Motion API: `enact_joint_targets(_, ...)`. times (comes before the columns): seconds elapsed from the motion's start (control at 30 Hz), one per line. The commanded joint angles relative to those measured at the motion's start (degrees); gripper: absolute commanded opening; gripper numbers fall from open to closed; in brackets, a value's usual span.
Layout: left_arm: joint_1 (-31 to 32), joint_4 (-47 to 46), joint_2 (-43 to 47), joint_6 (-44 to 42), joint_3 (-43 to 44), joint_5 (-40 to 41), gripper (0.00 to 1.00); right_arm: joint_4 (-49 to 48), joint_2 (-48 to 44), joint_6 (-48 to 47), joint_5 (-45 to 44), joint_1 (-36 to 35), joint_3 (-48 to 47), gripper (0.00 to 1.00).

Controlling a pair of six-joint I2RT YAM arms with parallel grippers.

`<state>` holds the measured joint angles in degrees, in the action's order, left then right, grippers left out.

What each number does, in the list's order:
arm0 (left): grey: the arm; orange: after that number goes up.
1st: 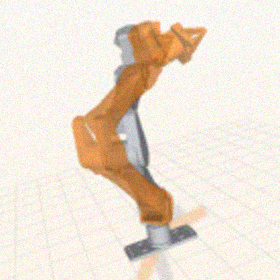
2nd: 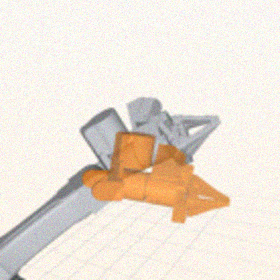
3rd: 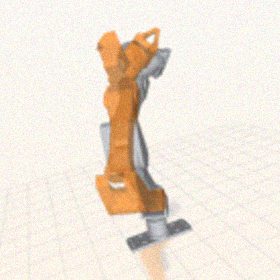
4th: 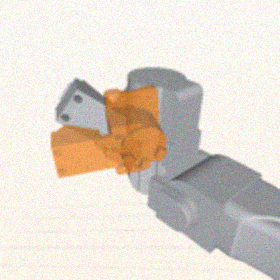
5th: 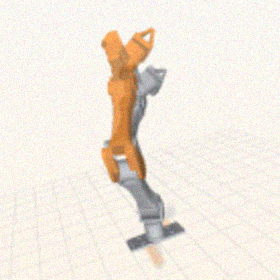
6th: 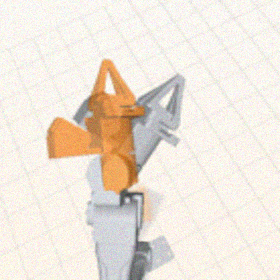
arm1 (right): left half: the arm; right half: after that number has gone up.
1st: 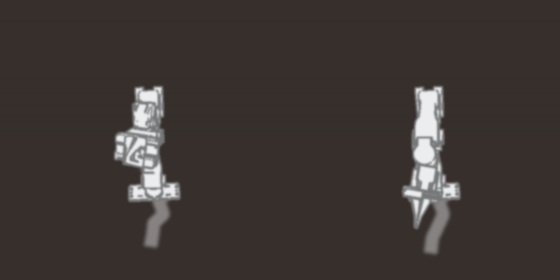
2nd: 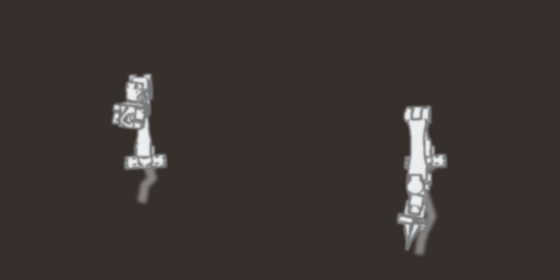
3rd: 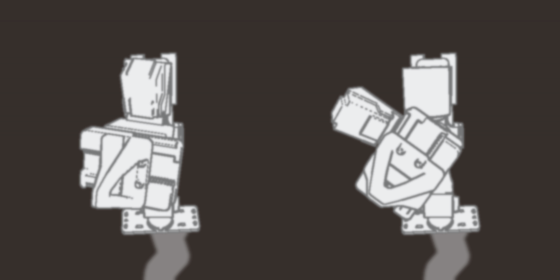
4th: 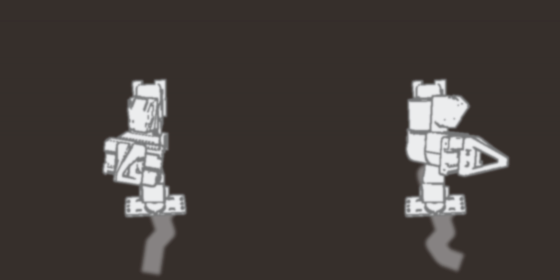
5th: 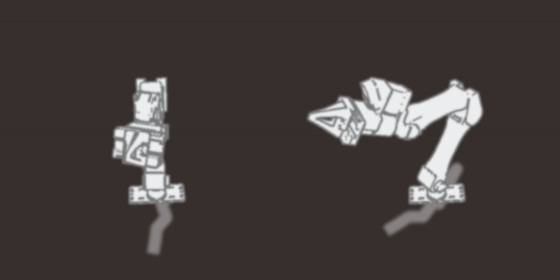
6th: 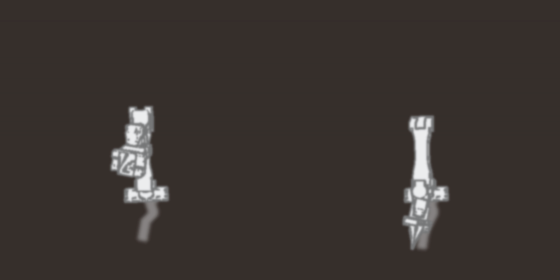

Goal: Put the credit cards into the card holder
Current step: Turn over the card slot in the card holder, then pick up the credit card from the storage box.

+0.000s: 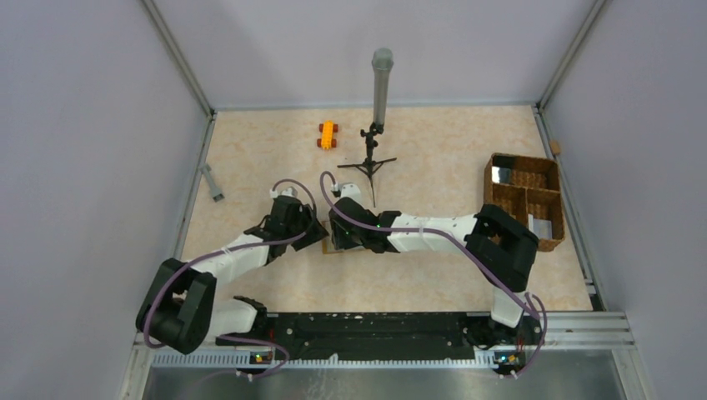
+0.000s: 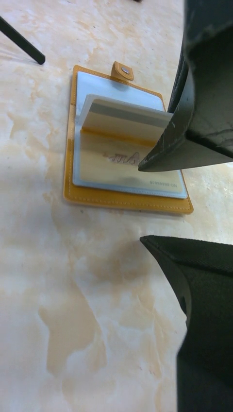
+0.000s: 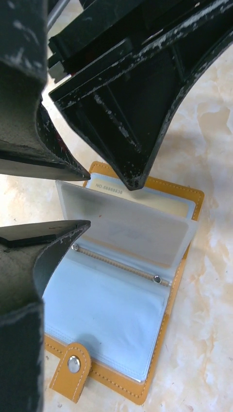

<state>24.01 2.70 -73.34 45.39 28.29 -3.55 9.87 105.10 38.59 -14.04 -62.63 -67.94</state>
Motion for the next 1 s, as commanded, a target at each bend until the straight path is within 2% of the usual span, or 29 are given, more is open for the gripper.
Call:
enact_joint_targets(0.0, -2.5, 2.3, 4.5, 0.9, -2.1, 2.9, 0.55, -3.7, -0.2, -1.0, 1.2, -0.7, -1.1, 0.36)
enact_joint_targets(0.13, -4.1, 4.5, 8.6, 1.4, -2.7, 5.1, 0.63, -5.1, -1.6, -1.6, 2.6, -0.8, -0.2, 0.40)
enact_joint_targets(0.33, -5.1, 8.2, 15.9, 1.6, -2.1, 7.8, 0.79, -5.3, -7.9, -3.2, 2.4, -0.7, 2.1, 0.50)
enact_joint_targets(0.53, -5.3, 14.8, 20.5, -2.5, 4.3, 5.3, 0.94, 5.9, -17.4, -6.5, -3.6, 0.6, 2.2, 0.61)
enact_joint_targets(0.6, -5.6, 18.5, 21.2, -5.4, 8.4, 5.6, 0.99, 11.6, -20.6, -7.5, -3.7, 3.5, 2.2, 0.62)
enact_joint_targets(0.8, -10.0, 27.1, 20.8, -15.0, 19.4, 0.7, 0.99, 28.2, -30.1, -9.0, -6.6, 16.7, 2.2, 0.63)
enact_joint_targets(0.97, -12.9, 29.5, 20.4, -20.5, 23.1, 6.4, 0.99, 36.0, -35.6, -8.7, -9.9, 30.3, 2.6, 0.66)
